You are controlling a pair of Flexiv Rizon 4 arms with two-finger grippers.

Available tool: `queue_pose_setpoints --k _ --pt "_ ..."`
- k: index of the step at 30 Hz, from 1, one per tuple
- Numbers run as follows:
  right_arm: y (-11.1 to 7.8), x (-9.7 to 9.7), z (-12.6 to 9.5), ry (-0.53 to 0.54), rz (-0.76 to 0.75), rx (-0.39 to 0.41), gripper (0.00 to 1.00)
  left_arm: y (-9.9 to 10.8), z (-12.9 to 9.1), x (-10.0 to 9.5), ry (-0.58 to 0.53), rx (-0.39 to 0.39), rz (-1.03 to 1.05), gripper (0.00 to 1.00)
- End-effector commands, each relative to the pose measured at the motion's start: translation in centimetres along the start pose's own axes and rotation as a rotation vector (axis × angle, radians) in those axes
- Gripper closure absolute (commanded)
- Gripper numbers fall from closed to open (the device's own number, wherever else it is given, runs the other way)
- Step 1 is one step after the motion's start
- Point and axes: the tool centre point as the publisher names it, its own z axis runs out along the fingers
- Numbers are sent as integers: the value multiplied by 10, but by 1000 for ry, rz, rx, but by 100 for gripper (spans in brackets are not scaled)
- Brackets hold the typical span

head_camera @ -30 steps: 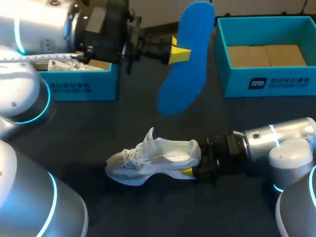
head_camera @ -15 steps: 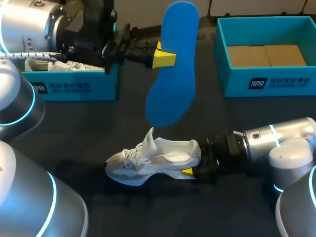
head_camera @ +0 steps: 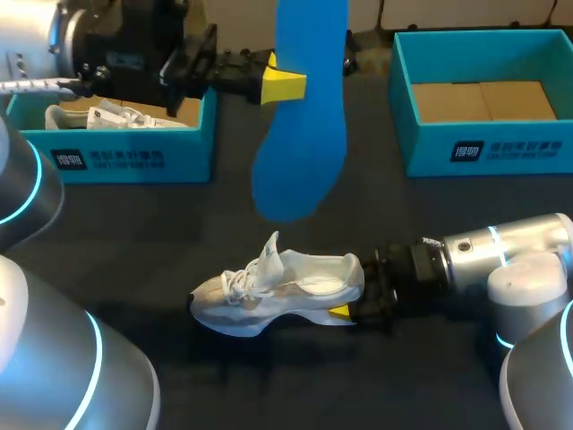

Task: Take the shoe out of the shoebox, open the shoe tongue, remove and reinsert the insole, then place the shoe into the shoebox

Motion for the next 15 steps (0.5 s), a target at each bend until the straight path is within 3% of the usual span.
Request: queue_pose_setpoints --k 1,9,13,14,15 --pt "-1 1 2 -1 0 3 100 3 -8 7 -7 -1 -26 100" --pt "-1 1 2 -1 0 3 100 2 -9 7 5 -4 -27 100" --pt "-1 1 2 -1 0 3 93 2 -9 7 5 -4 -27 100" --pt "-1 1 2 -1 0 3 89 2 -9 7 5 -4 -27 100" --pt "0 0 1 5 -4 12 73 2 -9 7 5 -4 -27 100"
